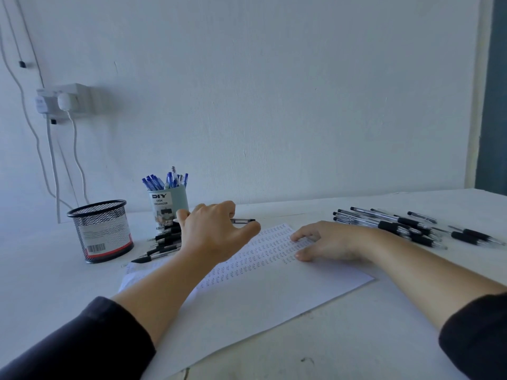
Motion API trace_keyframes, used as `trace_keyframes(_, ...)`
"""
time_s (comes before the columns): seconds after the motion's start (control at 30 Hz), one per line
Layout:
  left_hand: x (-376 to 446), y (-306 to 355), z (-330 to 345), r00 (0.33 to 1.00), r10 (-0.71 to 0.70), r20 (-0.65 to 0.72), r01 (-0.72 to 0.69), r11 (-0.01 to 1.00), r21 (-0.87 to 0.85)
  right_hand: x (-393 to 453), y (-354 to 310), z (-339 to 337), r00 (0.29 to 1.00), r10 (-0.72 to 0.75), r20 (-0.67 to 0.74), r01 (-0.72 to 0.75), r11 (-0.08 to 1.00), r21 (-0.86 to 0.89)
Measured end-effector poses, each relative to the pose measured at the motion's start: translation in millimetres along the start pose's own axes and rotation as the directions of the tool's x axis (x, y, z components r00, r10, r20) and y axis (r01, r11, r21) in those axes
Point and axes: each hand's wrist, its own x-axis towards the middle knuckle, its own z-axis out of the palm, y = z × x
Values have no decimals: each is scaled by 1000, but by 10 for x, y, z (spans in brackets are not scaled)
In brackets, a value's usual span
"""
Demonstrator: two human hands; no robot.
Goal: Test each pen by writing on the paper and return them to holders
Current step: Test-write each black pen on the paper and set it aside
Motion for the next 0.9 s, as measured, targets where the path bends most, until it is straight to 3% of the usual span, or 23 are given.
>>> trace_keyframes(0.13,-7,10,-6,1000,-10,-17,10,1000,-23,-26,-7,-10,1000,1,4,-1,1000,-4)
trace_keyframes(0.27,7,33,11,999,7,51,-7,1000,9,-79,-18,-55,1000,11,11,-11,1000,-7)
trace_keyframes(0.4,5,38,-7,998,66,25,-61,983,-171,-117,-25,-86,999,9,37,-8,1000,-16)
trace_keyframes(0.5,-3,120,-79,998,-28,-63,-2,901,-433,-147,-17,-116,997,17,70,-16,1000,-10)
trace_keyframes(0.57,17,127,-105,990,-139,-10,106,798,-594,-176,-7,-141,995,28,96,-32,999,42)
trace_keyframes(0.63,42,110,-122,941,-266,211,328,555,-764,-205,1,-162,993,36,108,-45,996,73)
trace_keyframes(0.7,58,97,-150,857,-329,396,495,315,-810,-209,1,-172,993,42,112,-49,997,56)
trace_keyframes(0.8,63,192,-219,784,-387,486,556,89,-826,-208,3,-174,993,40,115,-46,998,50)
trace_keyframes(0.9,46,318,-264,768,-343,540,543,-98,-834,-202,-6,-166,995,16,102,-16,1000,1)
